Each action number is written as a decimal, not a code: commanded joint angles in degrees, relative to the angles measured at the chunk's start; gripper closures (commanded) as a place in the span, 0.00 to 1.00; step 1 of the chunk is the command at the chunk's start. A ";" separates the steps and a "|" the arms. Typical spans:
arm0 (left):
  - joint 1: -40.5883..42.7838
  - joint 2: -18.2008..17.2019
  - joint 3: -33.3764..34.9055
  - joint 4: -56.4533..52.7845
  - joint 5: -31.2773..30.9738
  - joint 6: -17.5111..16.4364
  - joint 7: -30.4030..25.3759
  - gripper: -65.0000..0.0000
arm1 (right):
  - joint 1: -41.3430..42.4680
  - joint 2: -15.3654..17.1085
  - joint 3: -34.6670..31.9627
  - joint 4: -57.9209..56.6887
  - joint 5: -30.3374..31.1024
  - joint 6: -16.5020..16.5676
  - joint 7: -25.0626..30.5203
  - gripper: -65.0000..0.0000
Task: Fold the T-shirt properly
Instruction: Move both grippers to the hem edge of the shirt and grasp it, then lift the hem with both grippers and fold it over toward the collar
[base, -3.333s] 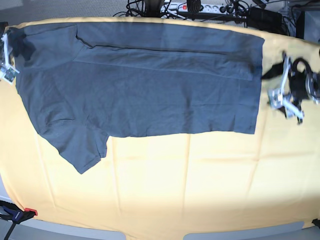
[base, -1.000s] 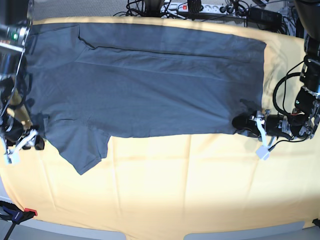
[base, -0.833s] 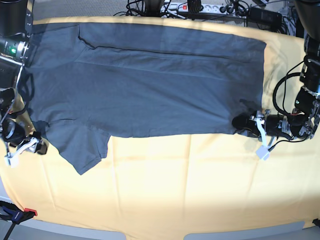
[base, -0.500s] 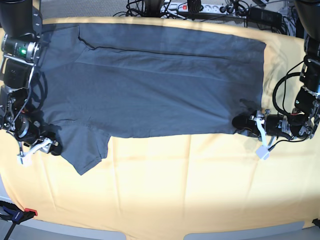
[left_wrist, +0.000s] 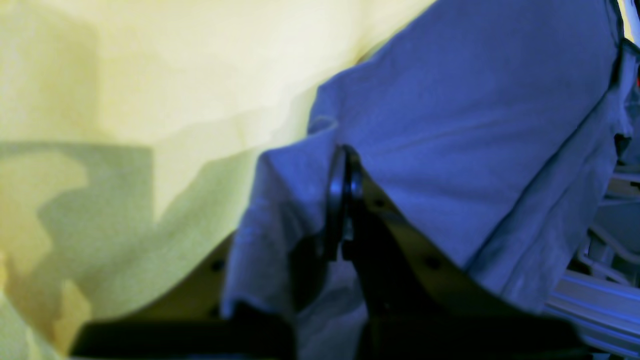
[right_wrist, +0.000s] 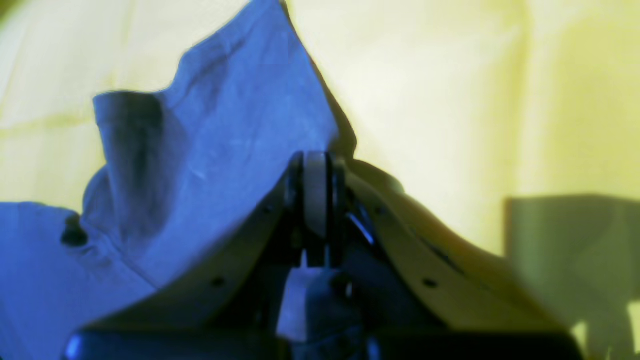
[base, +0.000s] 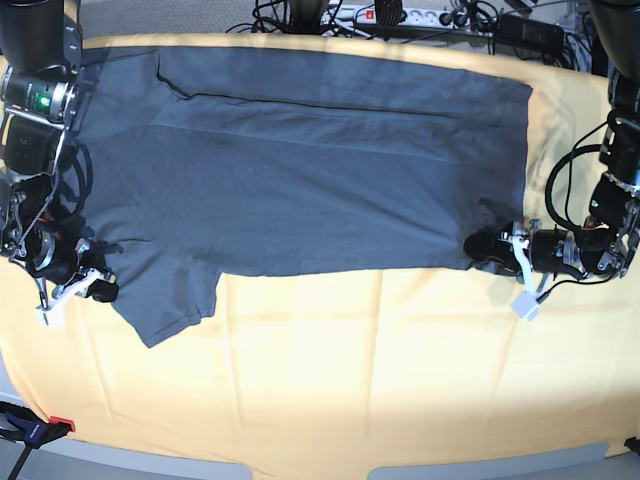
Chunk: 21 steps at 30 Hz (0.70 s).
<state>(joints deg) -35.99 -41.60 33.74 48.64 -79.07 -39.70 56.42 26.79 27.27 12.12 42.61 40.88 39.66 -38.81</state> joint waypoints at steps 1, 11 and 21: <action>-1.79 -1.05 -0.52 0.46 -0.94 -0.30 -1.11 1.00 | 1.81 1.18 0.20 0.76 1.33 0.34 1.42 1.00; -5.79 -1.05 -0.55 0.46 4.28 -0.30 -4.63 1.00 | 6.38 1.16 0.17 0.76 -0.50 0.34 3.26 1.00; -11.56 1.68 -0.55 0.46 17.18 -0.30 -16.55 1.00 | 13.07 1.18 -7.04 0.76 -5.81 0.34 5.88 1.00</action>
<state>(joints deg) -45.41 -39.33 33.74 48.62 -60.60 -39.70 41.34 37.50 27.51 4.71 42.46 33.89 39.66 -34.74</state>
